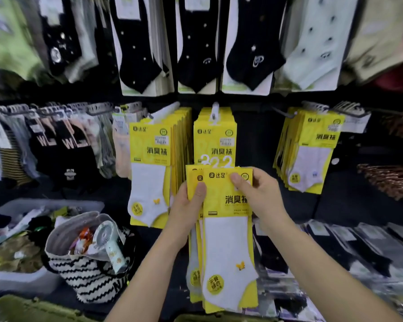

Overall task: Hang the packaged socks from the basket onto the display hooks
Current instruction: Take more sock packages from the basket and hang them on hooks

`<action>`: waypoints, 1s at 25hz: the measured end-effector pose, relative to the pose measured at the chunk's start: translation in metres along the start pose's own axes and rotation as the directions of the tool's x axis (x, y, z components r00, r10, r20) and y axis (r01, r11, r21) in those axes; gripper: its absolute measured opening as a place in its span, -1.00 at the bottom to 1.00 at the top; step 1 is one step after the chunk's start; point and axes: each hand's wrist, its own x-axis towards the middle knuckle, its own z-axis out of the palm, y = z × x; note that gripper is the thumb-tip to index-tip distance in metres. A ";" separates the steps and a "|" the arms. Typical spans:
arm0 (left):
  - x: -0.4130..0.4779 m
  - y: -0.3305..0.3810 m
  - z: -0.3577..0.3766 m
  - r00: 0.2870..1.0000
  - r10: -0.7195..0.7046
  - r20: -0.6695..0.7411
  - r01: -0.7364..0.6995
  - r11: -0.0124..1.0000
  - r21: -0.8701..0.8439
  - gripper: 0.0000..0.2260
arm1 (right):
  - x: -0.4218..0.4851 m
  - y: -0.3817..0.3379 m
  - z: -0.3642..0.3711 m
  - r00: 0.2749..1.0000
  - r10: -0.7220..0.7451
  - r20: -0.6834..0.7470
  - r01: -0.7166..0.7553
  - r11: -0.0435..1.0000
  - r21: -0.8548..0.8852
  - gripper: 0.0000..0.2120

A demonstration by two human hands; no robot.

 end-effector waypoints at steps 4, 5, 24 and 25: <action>0.025 0.033 -0.009 0.992 0.119 -0.045 -0.116 0.991 0.067 -0.75 | 0.028 -0.033 0.004 0.996 -0.040 -0.077 0.039 0.999 -0.023 -0.83; 0.030 0.041 -0.014 0.987 0.145 -0.064 -0.140 0.987 0.080 -0.79 | 0.035 -0.041 0.005 0.996 -0.040 -0.086 0.037 0.999 -0.031 -0.79; 0.034 0.076 -0.072 0.928 0.337 -0.159 -0.303 0.931 0.203 -0.85 | 0.082 -0.050 0.043 0.974 0.106 -0.198 -0.119 0.991 -0.054 -0.78; 0.032 0.076 -0.070 0.929 0.335 -0.156 -0.304 0.932 0.196 -0.88 | 0.083 -0.049 0.042 0.975 0.108 -0.196 -0.122 0.991 -0.060 -0.78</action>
